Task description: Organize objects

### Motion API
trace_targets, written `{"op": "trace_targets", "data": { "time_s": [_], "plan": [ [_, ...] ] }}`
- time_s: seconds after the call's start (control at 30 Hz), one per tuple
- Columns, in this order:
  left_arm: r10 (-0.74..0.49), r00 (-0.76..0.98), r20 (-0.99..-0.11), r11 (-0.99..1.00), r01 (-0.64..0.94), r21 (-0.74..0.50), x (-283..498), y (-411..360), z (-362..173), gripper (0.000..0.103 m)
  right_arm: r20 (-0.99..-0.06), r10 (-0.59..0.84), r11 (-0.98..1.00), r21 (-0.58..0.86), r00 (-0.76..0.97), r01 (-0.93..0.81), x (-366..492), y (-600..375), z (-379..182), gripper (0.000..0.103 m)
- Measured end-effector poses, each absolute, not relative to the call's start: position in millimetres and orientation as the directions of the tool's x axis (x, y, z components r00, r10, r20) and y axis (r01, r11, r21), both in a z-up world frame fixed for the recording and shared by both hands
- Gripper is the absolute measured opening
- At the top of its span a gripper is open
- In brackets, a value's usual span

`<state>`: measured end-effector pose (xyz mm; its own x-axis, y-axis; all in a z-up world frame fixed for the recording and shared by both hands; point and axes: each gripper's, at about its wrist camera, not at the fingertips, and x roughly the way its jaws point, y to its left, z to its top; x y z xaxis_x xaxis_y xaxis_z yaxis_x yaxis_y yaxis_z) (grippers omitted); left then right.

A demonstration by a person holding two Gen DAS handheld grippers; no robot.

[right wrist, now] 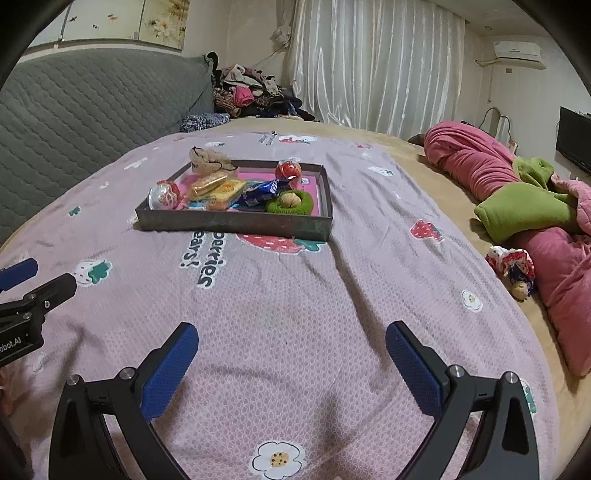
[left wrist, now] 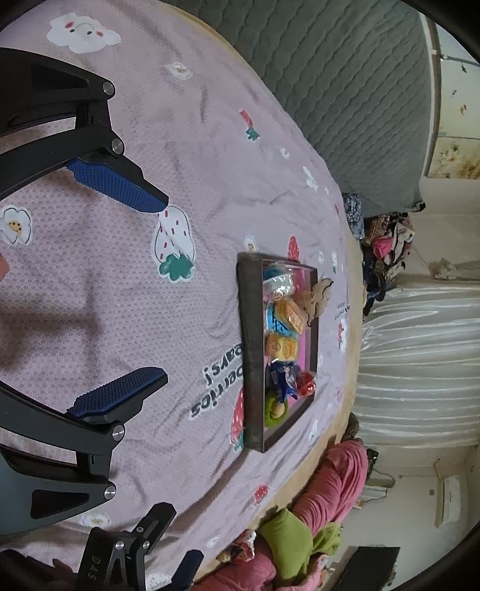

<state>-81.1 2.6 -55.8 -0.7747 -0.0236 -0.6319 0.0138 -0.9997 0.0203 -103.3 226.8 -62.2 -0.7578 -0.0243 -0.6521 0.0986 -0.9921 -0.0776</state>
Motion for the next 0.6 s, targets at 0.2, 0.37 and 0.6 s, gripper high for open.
{"op": "trace_targets", "data": {
  "time_s": [0.2, 0.37, 0.6],
  "plan": [
    [-0.023, -0.767, -0.642, -0.999, -0.004, 0.041, -85.2, 6.8, -66.3, 0.087, -0.665, -0.017, -0.993, -0.079, -0.746, 0.093, -106.2, 228.1, -71.9, 0.102],
    [-0.016, -0.763, -0.646, -0.999, -0.01, 0.036, -87.4, 9.1, -73.8, 0.087, -0.673, -0.02, -0.994, -0.067, -0.739, 0.088, -107.9, 231.5, -78.3, 0.102],
    [-0.012, -0.757, -0.653, -1.0, 0.015, 0.001, -92.3, 3.9, -79.6, 0.087, -0.684, -0.014, -0.994, -0.066, -0.729, 0.081, -109.1, 234.7, -84.7, 0.102]
  ]
}}
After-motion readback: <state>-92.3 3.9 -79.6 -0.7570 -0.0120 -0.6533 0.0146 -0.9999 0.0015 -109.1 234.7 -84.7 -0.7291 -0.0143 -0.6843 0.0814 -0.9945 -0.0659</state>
